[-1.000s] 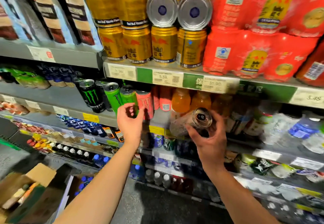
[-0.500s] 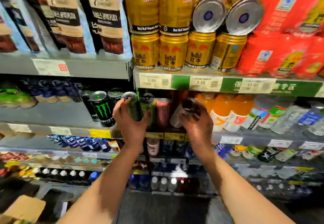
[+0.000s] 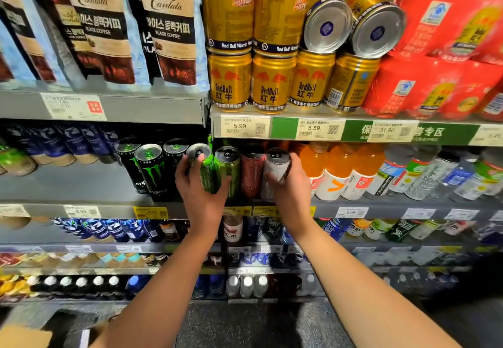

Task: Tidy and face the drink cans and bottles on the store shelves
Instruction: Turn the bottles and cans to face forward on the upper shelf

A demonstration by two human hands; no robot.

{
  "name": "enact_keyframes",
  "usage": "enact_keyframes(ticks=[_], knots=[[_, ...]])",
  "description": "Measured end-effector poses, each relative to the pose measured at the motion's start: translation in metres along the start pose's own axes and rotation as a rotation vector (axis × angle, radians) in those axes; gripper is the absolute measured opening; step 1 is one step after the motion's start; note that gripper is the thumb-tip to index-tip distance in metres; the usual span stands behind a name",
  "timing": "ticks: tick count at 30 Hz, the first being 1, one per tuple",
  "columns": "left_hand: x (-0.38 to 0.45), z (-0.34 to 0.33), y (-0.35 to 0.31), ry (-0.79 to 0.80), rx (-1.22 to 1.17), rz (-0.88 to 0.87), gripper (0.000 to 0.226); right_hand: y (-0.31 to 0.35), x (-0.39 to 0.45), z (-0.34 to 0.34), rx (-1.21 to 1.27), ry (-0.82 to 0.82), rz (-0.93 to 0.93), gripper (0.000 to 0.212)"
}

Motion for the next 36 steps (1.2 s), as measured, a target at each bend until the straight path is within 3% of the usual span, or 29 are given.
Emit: enact_keyframes(ticks=[6,13,18,23,28,33,36], knots=[[-0.021,-0.008,-0.025,0.045,-0.095,-0.073,0.061,-0.016,-0.025,0.016,0.017,-0.047,-0.068,0.052],[-0.056,-0.052,-0.055,0.167,-0.133,-0.153,0.049,-0.054,-0.043,0.081,0.03,-0.269,-0.158,0.021],[-0.085,-0.093,-0.072,0.36,-0.197,0.011,0.056,-0.09,-0.023,0.152,-0.01,-0.477,-0.198,0.039],[-0.105,-0.141,-0.081,0.519,-0.245,0.121,0.066,-0.122,0.012,0.197,-0.048,-0.436,-0.21,0.062],[-0.11,-0.158,-0.096,0.388,-0.193,0.206,0.069,-0.14,0.038,0.216,0.042,-0.363,-0.164,0.075],[-0.103,-0.179,-0.091,0.271,-0.294,0.311,0.076,-0.162,0.04,0.238,0.001,-0.479,0.008,0.036],[-0.099,-0.191,-0.087,0.238,-0.232,0.362,0.089,-0.188,0.039,0.267,-0.089,-0.522,0.039,0.043]])
Point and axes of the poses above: each hand's wrist, its own x-axis towards the middle knuckle, its own z-axis out of the back of the hand, y = z × x, the point moved 6 cm from there along x, towards the middle knuckle, and after that the axes turned 6 degrees about z, right-handed, at the moved point
